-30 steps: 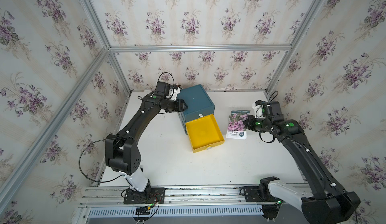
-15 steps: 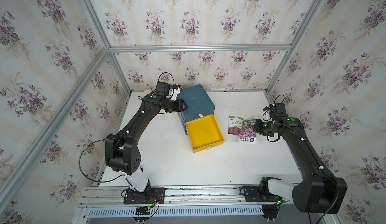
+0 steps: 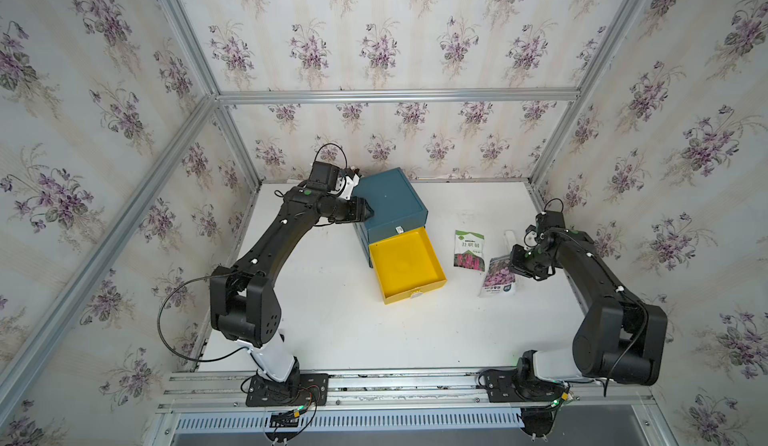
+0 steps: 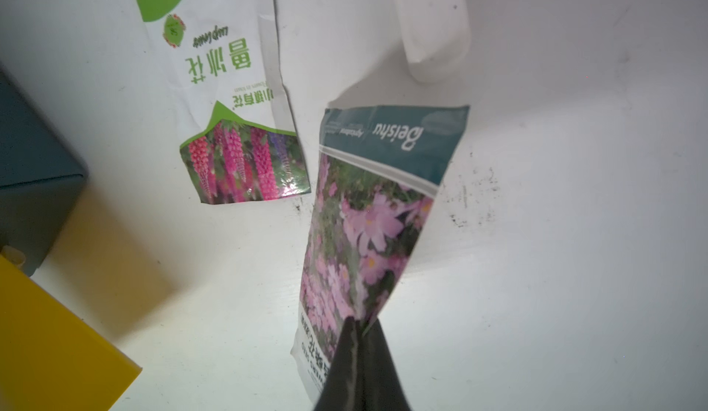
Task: Take the seed bags out of the drawer
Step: Place the seed packet at the center of the board.
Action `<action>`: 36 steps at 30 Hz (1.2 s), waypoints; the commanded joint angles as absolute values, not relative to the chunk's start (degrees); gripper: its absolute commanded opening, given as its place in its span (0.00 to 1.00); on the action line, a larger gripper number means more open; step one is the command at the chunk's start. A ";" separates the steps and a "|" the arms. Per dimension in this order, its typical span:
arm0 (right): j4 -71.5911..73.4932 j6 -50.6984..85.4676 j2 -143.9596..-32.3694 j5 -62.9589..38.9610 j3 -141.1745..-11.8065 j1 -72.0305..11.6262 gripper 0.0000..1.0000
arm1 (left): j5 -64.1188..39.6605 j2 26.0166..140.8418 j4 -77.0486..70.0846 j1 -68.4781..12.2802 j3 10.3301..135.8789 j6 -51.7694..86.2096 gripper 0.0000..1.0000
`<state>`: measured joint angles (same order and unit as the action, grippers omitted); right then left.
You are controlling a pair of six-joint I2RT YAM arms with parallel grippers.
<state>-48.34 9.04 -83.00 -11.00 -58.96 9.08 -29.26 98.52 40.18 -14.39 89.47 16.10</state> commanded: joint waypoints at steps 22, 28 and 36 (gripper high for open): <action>-48.87 13.27 -92.14 2.81 -59.39 9.23 0.34 | -23.10 101.08 53.48 -13.80 90.16 11.86 0.61; -48.38 12.27 -89.38 0.82 -59.30 9.10 0.55 | -23.19 100.99 53.67 -13.72 90.25 11.73 0.61; -49.41 11.37 -82.55 -5.57 -58.90 1.76 0.68 | -23.33 101.01 53.84 -13.68 90.52 11.56 0.61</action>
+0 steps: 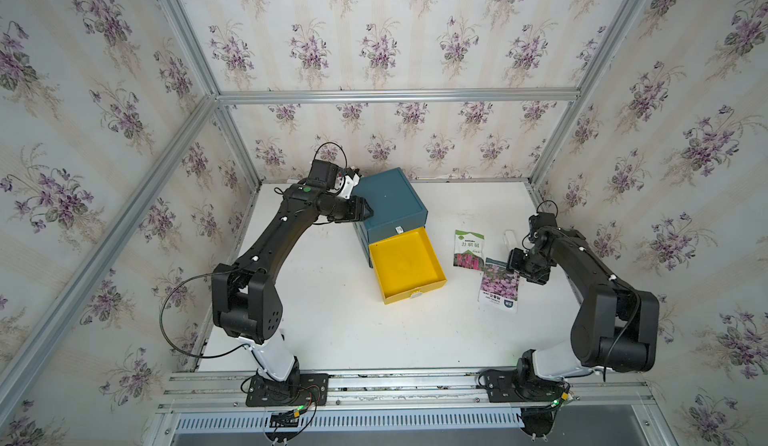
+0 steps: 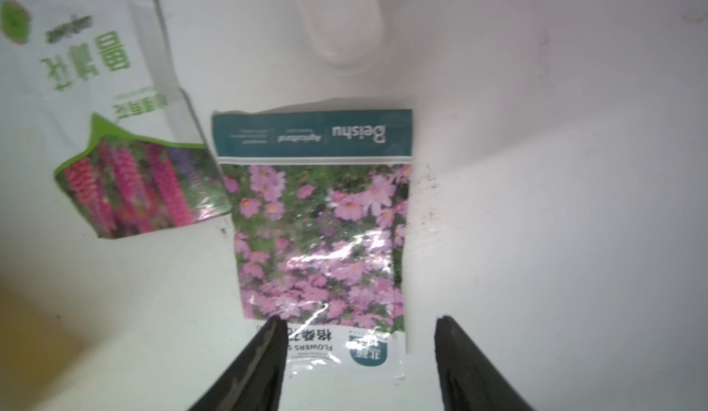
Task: Take the seed bags out of the drawer
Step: Place the seed packet at the center of the board, then close the drawer in the storage box.
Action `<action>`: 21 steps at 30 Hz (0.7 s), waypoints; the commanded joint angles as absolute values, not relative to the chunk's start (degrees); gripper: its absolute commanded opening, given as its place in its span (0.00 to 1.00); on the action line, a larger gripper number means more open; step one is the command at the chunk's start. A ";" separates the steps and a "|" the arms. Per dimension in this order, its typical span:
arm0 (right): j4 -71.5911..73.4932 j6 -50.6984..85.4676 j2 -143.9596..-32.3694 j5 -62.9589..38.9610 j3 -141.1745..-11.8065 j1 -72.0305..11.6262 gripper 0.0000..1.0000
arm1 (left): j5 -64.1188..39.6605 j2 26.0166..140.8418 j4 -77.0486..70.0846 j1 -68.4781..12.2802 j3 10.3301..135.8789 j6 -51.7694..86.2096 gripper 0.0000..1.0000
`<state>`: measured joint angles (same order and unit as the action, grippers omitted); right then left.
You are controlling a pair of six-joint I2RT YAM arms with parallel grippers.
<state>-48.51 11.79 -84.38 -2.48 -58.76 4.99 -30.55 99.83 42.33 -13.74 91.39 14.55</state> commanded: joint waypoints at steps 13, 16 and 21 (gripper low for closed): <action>-49.46 20.94 -68.47 -8.47 -61.52 -22.10 0.73 | -23.88 100.60 53.88 -13.69 89.94 11.82 0.61; -50.35 22.16 -66.88 -9.31 -62.14 -26.02 0.74 | -23.91 100.55 54.00 -13.69 89.84 11.85 0.61; -47.98 25.58 -63.27 -11.19 -60.06 -33.74 0.74 | -23.99 100.39 54.05 -13.71 89.87 11.95 0.61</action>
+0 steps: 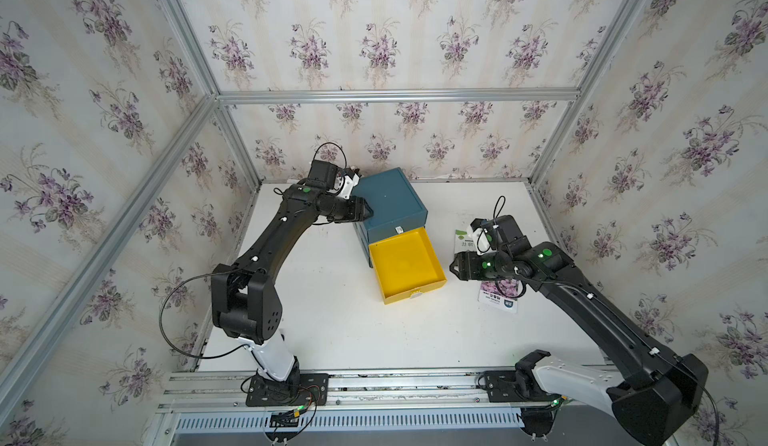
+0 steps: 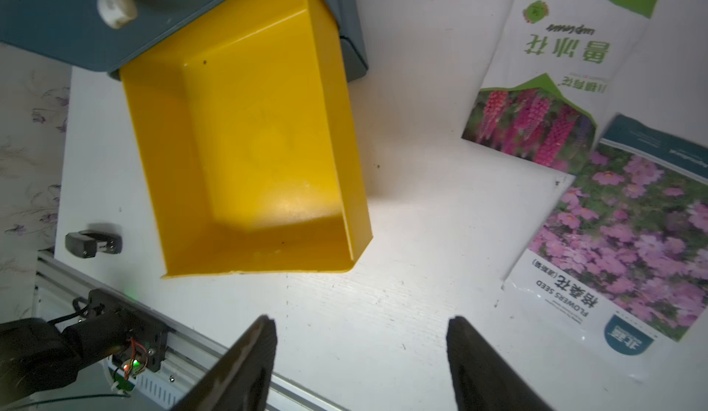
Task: Take the seed bags out of the drawer
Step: Close the drawer in the storage box.
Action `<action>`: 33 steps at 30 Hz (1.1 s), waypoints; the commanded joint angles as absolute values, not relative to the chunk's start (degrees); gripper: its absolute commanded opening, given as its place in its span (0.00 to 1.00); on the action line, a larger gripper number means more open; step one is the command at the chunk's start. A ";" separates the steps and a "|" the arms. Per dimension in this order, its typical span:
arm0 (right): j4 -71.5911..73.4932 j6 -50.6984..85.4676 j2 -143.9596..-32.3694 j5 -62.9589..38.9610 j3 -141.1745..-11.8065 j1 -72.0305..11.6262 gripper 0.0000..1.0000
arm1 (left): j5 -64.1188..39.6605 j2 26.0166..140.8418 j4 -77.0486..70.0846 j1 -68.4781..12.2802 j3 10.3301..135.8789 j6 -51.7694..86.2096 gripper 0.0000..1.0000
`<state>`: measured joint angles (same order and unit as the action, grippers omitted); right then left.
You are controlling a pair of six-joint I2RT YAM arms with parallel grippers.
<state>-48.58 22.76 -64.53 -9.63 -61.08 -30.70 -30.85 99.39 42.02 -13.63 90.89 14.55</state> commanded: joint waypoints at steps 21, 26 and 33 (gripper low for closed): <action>-21.02 37.98 -61.67 5.92 -40.28 -60.39 0.64 | -23.99 100.22 53.92 -13.72 89.37 12.75 0.61; -14.36 38.65 -62.87 9.54 -36.65 -61.31 0.51 | -23.77 100.06 54.13 -13.76 89.34 12.61 0.61; -6.54 39.03 -64.84 12.26 -33.58 -61.95 0.46 | -23.73 100.37 54.31 -13.72 89.62 12.51 0.61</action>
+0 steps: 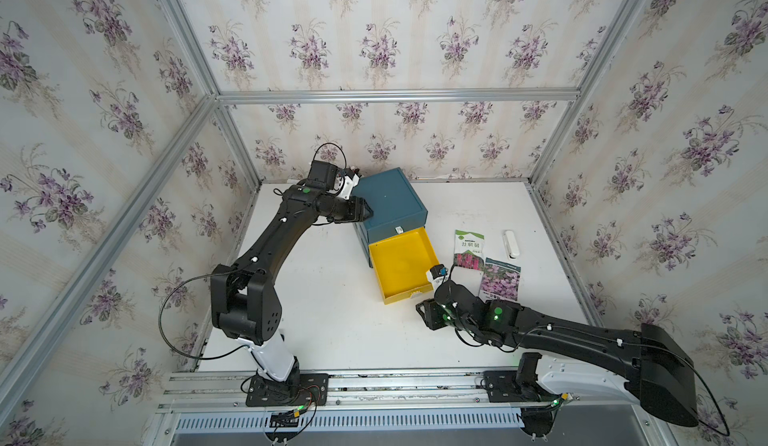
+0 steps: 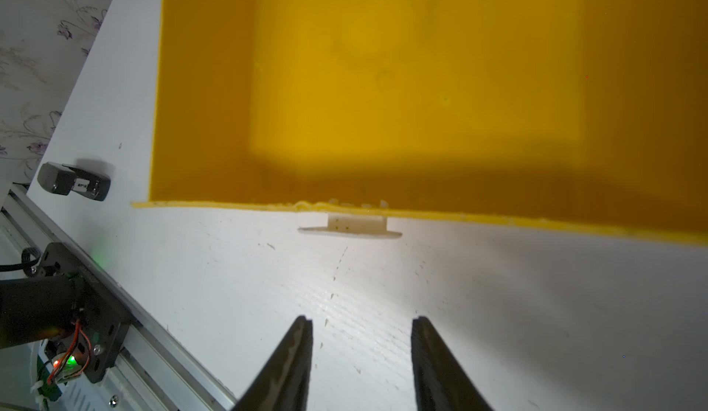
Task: Take the seed bags out of the drawer
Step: Close the drawer in the storage box.
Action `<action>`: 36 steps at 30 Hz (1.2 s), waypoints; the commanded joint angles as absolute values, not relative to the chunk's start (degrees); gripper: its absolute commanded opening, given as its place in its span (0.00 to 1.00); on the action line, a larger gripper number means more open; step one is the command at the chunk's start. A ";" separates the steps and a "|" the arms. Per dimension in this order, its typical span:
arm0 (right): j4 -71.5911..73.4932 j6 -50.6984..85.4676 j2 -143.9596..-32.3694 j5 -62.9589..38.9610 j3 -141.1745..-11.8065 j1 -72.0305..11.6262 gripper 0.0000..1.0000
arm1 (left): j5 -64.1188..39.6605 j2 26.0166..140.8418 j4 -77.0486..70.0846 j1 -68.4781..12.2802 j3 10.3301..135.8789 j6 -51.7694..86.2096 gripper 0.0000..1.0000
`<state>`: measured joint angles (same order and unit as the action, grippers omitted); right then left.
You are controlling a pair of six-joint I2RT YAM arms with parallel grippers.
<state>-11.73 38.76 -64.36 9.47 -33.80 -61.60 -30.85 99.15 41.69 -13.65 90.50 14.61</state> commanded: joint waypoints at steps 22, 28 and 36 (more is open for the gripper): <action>1.42 34.21 -71.02 18.23 -35.80 -62.04 0.40 | -23.53 100.40 55.35 -13.63 90.17 11.09 0.61; 1.88 32.85 -72.25 18.98 -37.34 -61.91 0.39 | -23.80 100.55 55.46 -13.68 90.23 10.81 0.61; 3.76 31.10 -74.84 19.71 -39.23 -61.40 0.38 | -23.83 100.50 55.79 -13.69 90.52 10.29 0.62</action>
